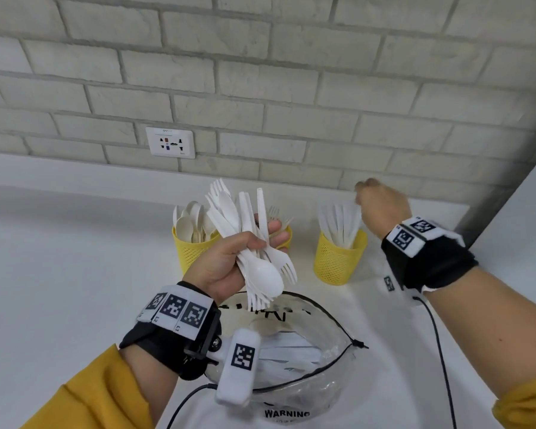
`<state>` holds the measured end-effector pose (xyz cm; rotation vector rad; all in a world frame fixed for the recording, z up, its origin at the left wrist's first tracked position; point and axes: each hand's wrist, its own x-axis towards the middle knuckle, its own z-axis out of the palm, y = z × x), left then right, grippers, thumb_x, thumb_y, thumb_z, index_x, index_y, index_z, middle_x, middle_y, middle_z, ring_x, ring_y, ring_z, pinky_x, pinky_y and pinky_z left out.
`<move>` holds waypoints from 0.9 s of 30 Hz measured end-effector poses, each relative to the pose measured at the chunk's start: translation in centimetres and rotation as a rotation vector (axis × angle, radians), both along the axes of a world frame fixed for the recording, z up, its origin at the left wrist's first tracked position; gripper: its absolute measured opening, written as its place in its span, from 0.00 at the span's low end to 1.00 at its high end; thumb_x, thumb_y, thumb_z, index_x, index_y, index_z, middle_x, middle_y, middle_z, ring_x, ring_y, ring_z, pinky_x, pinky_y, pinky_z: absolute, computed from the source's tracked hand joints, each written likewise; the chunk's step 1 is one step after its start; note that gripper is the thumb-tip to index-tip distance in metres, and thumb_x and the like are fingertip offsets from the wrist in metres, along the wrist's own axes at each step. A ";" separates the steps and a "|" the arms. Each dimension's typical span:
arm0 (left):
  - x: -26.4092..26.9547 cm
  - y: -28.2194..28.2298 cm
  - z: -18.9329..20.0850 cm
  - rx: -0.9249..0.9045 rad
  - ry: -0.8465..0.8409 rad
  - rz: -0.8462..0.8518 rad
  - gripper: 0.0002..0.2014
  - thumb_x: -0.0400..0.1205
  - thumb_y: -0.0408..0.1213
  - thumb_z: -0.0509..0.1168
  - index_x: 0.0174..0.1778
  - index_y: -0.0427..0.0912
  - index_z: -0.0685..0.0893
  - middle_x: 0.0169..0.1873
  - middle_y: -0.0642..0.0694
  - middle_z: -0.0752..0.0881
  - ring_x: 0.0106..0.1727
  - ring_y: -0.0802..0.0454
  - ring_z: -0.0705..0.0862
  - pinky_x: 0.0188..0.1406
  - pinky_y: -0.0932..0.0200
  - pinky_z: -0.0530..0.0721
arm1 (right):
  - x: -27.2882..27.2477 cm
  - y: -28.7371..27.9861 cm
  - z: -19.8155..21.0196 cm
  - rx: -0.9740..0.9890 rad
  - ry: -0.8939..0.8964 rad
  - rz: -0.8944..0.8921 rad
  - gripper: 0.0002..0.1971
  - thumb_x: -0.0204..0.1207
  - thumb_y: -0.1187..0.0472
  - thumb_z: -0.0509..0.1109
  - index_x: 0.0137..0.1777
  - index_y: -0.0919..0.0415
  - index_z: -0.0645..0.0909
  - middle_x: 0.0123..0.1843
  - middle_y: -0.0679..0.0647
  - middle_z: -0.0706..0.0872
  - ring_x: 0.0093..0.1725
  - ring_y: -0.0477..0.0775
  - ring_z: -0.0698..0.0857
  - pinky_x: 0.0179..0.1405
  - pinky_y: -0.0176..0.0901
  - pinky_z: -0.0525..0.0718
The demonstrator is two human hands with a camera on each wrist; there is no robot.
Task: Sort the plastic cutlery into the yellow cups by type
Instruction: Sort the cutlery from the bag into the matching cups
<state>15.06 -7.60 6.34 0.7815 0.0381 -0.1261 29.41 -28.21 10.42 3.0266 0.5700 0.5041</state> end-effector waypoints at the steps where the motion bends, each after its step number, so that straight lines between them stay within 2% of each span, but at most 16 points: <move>1: -0.1 -0.1 0.1 -0.009 -0.002 -0.010 0.17 0.65 0.23 0.57 0.36 0.35 0.92 0.37 0.41 0.91 0.42 0.52 0.92 0.41 0.55 0.90 | 0.5 0.3 -1.2 0.039 0.089 0.047 0.11 0.80 0.70 0.57 0.58 0.72 0.76 0.56 0.69 0.78 0.54 0.69 0.82 0.43 0.51 0.76; 3: -0.3 -0.1 0.3 -0.049 -0.004 -0.016 0.20 0.65 0.23 0.56 0.49 0.32 0.86 0.39 0.41 0.91 0.42 0.50 0.92 0.43 0.52 0.90 | 1.2 0.7 -2.8 0.247 0.249 0.126 0.16 0.82 0.64 0.59 0.66 0.70 0.72 0.61 0.70 0.75 0.58 0.68 0.80 0.56 0.50 0.74; 4: -0.3 -0.1 0.3 -0.069 -0.008 -0.016 0.23 0.65 0.22 0.56 0.56 0.31 0.81 0.41 0.41 0.91 0.42 0.49 0.92 0.43 0.50 0.89 | 1.5 0.9 -3.0 0.387 0.252 0.161 0.17 0.82 0.62 0.59 0.68 0.69 0.71 0.62 0.70 0.74 0.59 0.67 0.79 0.58 0.47 0.72; 6: -0.3 0.1 0.2 -0.102 -0.007 -0.006 0.29 0.65 0.22 0.56 0.65 0.34 0.74 0.46 0.40 0.89 0.43 0.48 0.91 0.44 0.48 0.89 | 1.6 1.3 -2.7 0.675 0.106 0.231 0.15 0.84 0.62 0.54 0.63 0.72 0.73 0.58 0.71 0.76 0.55 0.65 0.78 0.50 0.37 0.68; 9: -0.3 0.3 -0.1 -0.107 -0.016 -0.002 0.29 0.65 0.22 0.56 0.64 0.35 0.74 0.51 0.39 0.85 0.44 0.49 0.91 0.46 0.50 0.88 | 1.5 1.8 -1.3 0.980 -0.098 0.350 0.14 0.83 0.62 0.50 0.52 0.72 0.74 0.46 0.60 0.76 0.46 0.56 0.75 0.42 0.36 0.68; 12: -0.2 0.4 -0.7 -0.146 -0.018 -0.004 0.26 0.65 0.22 0.56 0.61 0.34 0.78 0.46 0.41 0.89 0.44 0.49 0.91 0.46 0.50 0.89 | 1.6 2.1 -1.3 1.033 -0.104 0.406 0.11 0.82 0.63 0.50 0.49 0.66 0.73 0.41 0.55 0.74 0.39 0.52 0.73 0.43 0.36 0.71; 14: -0.2 0.5 -0.7 -0.162 -0.030 -0.021 0.22 0.62 0.21 0.55 0.48 0.34 0.88 0.40 0.43 0.91 0.43 0.50 0.91 0.46 0.52 0.89 | 2.0 2.0 -2.2 1.088 -0.004 0.366 0.08 0.83 0.62 0.51 0.48 0.61 0.71 0.38 0.53 0.73 0.38 0.49 0.74 0.46 0.40 0.73; 16: -0.3 0.4 -0.5 -0.198 -0.046 -0.033 0.21 0.58 0.20 0.56 0.38 0.35 0.91 0.38 0.45 0.91 0.43 0.51 0.91 0.45 0.54 0.90 | 2.5 1.7 -3.5 1.078 0.168 0.224 0.07 0.83 0.63 0.54 0.54 0.62 0.73 0.45 0.56 0.75 0.46 0.55 0.78 0.54 0.43 0.74; 18: -0.4 0.3 -0.4 -0.227 -0.058 -0.023 0.21 0.59 0.20 0.55 0.37 0.35 0.91 0.38 0.46 0.91 0.42 0.50 0.91 0.42 0.53 0.90 | 2.4 1.1 -4.6 0.932 0.302 0.064 0.18 0.81 0.63 0.60 0.69 0.66 0.69 0.58 0.63 0.73 0.60 0.60 0.76 0.67 0.47 0.72; 20: -0.4 0.5 -0.3 -0.253 -0.063 -0.011 0.24 0.58 0.19 0.55 0.45 0.34 0.87 0.38 0.45 0.91 0.41 0.49 0.91 0.39 0.52 0.90 | 1.7 0.9 -4.7 0.768 0.175 0.061 0.28 0.78 0.63 0.66 0.76 0.68 0.62 0.68 0.69 0.68 0.70 0.65 0.71 0.73 0.52 0.68; 21: -0.3 0.6 -0.2 -0.266 -0.071 -0.003 0.27 0.57 0.19 0.56 0.52 0.35 0.83 0.39 0.44 0.91 0.42 0.48 0.92 0.39 0.51 0.90 | 1.0 1.1 -4.1 0.737 0.057 0.116 0.29 0.76 0.64 0.67 0.76 0.68 0.63 0.68 0.70 0.69 0.69 0.67 0.72 0.72 0.53 0.69; 22: -0.3 0.6 -0.2 -0.284 -0.082 0.006 0.31 0.56 0.20 0.58 0.58 0.36 0.78 0.41 0.44 0.91 0.43 0.48 0.92 0.40 0.51 0.90 | -0.1 1.4 -3.3 0.753 -0.050 0.204 0.27 0.75 0.66 0.68 0.73 0.68 0.67 0.64 0.68 0.72 0.64 0.64 0.75 0.69 0.52 0.72; 23: -0.2 0.6 -0.3 -0.297 -0.085 0.027 0.33 0.56 0.20 0.58 0.61 0.37 0.74 0.42 0.44 0.91 0.44 0.47 0.91 0.40 0.50 0.89 | -1.5 1.9 -2.3 0.803 -0.120 0.318 0.22 0.74 0.68 0.67 0.68 0.68 0.73 0.58 0.63 0.76 0.57 0.57 0.78 0.63 0.46 0.76; 25: 0.1 0.4 -0.2 -0.307 -0.093 0.068 0.31 0.60 0.18 0.56 0.62 0.38 0.72 0.42 0.43 0.91 0.44 0.46 0.91 0.40 0.49 0.90 | -5.1 3.4 -0.1 0.888 -0.137 0.582 0.10 0.72 0.69 0.67 0.53 0.67 0.81 0.44 0.48 0.77 0.42 0.37 0.77 0.45 0.28 0.76; 27: 0.5 0.3 0.0 -0.299 -0.093 0.123 0.24 0.67 0.19 0.53 0.58 0.39 0.74 0.42 0.43 0.90 0.43 0.46 0.91 0.37 0.50 0.90 | -8.9 4.9 1.3 0.809 -0.025 0.772 0.04 0.70 0.67 0.69 0.42 0.65 0.85 0.36 0.44 0.78 0.34 0.34 0.76 0.36 0.24 0.71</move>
